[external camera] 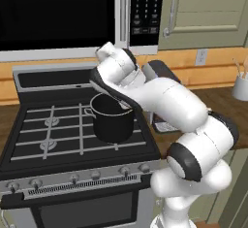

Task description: Put the eggplant and onion in the pot. Retrieve the spatula and lightly stir the vegetables in the pot.

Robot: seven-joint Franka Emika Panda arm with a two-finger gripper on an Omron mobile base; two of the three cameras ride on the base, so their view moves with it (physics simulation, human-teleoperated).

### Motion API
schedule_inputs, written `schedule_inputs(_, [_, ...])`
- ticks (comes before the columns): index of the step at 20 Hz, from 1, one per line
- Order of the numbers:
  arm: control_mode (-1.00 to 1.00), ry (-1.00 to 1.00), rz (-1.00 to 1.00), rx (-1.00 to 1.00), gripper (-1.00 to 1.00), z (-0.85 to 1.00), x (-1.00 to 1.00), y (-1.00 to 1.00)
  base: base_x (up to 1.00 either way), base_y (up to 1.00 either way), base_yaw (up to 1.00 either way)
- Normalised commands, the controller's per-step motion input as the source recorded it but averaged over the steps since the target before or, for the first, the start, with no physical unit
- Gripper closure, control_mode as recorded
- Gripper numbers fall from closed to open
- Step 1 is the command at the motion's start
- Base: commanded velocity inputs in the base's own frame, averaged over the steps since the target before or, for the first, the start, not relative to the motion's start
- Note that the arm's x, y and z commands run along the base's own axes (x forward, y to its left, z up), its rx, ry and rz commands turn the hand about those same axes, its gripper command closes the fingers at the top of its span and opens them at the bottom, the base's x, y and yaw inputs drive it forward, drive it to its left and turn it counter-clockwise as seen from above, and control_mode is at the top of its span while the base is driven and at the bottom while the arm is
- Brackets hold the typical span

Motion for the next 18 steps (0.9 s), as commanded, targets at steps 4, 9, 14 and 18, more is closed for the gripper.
schedule_inputs(4, [-1.0,0.37,0.19,-0.53,1.0,-0.1,0.43,0.03,0.0,0.0,0.0])
schedule_inputs(9, [-1.0,0.39,0.1,-0.38,1.0,-0.34,0.49,0.03,0.0,0.0,0.0])
schedule_inputs(14, [-1.0,0.09,0.0,-0.21,1.0,-0.02,0.36,0.29,0.0,0.0,0.0])
schedule_inputs(18, [-1.0,0.0,0.0,-0.14,1.0,-0.02,0.24,0.15,0.0,0.0,0.0])
